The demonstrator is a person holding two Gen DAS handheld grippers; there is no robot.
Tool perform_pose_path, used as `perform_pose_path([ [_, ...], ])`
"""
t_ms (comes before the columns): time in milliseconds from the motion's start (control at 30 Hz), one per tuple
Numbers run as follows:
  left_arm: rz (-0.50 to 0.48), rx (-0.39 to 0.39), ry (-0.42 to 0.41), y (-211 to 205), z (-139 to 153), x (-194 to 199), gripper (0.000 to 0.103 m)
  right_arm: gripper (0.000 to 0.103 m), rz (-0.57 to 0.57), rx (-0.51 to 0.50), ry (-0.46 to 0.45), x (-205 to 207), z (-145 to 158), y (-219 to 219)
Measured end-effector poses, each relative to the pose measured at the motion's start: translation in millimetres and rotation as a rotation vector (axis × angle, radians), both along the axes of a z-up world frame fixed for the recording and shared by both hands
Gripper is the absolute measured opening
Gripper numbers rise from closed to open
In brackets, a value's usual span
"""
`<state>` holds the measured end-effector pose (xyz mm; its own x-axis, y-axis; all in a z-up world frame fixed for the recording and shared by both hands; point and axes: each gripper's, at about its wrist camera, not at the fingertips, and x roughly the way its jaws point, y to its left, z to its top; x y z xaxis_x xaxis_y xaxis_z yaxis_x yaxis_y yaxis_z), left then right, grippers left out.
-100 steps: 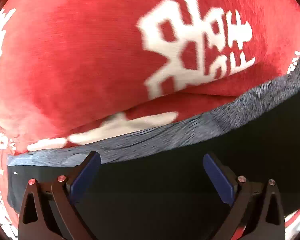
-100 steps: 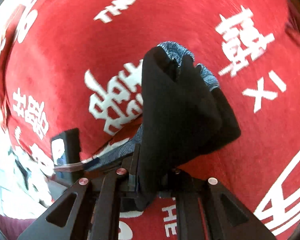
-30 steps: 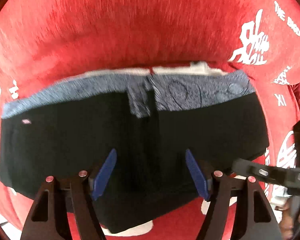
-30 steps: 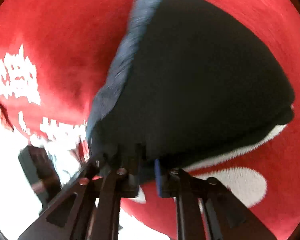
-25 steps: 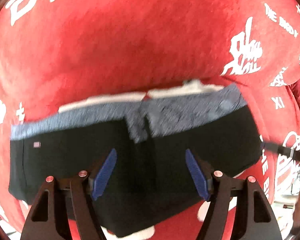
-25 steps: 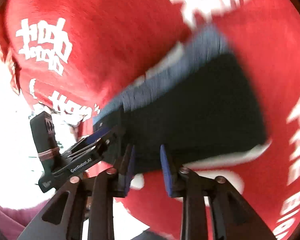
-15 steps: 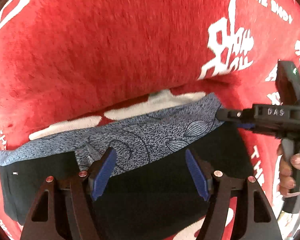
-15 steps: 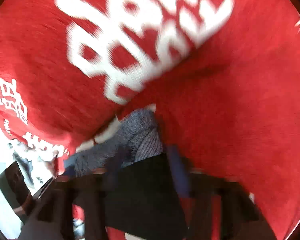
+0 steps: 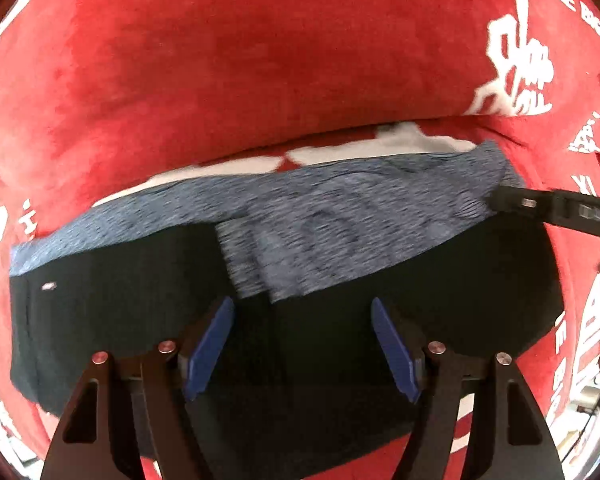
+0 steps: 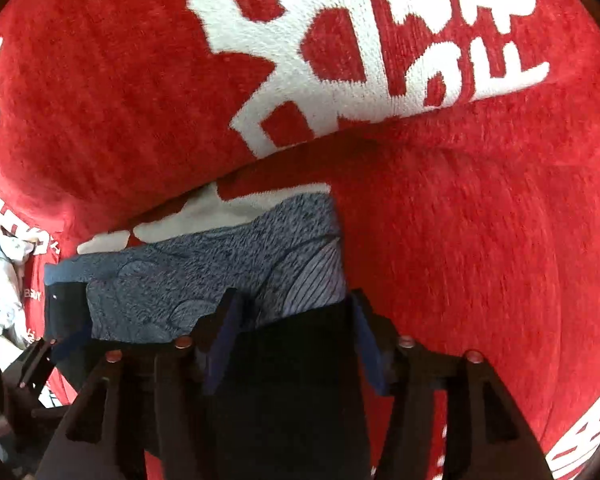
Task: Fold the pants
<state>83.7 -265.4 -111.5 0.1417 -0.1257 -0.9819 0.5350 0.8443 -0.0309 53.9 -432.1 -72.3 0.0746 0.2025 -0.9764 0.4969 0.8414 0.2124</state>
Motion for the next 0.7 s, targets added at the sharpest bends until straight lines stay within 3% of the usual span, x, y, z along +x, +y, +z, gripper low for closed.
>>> perform_pose_path([
  [100,0.031,-0.001,-0.008,20.6,4.9,0.4,0.074,0.059,0.019,-0.074,-0.039,-1.9,28.8,16.0],
  [167,0.059,0.000,-0.024,33.8,8.2,0.3,0.095,0.059,0.017,-0.085,-0.114,-5.9,52.7,24.8],
  [200,0.073,0.001,-0.030,39.2,9.7,0.8,0.102,0.050,0.021,-0.065,-0.154,-6.4,61.6,31.4],
  [233,0.089,-0.002,-0.028,46.4,11.0,0.8,0.102,0.038,0.034,-0.031,-0.179,-6.2,66.1,38.4],
  [333,0.121,-0.006,0.006,58.8,9.0,-0.4,0.102,0.037,0.091,0.070,-0.149,-0.2,53.4,67.2],
  [500,0.142,0.020,0.014,82.3,7.4,-5.8,0.102,0.037,0.123,0.181,-0.025,-7.0,14.8,134.7],
  [567,0.155,0.039,0.027,90.3,2.2,-11.1,0.102,0.037,0.160,0.124,-0.051,-12.9,21.4,150.5],
  [700,0.192,0.055,0.049,108.1,-1.4,-15.8,0.102,0.038,0.220,0.149,-0.032,-18.2,24.0,173.6],
])
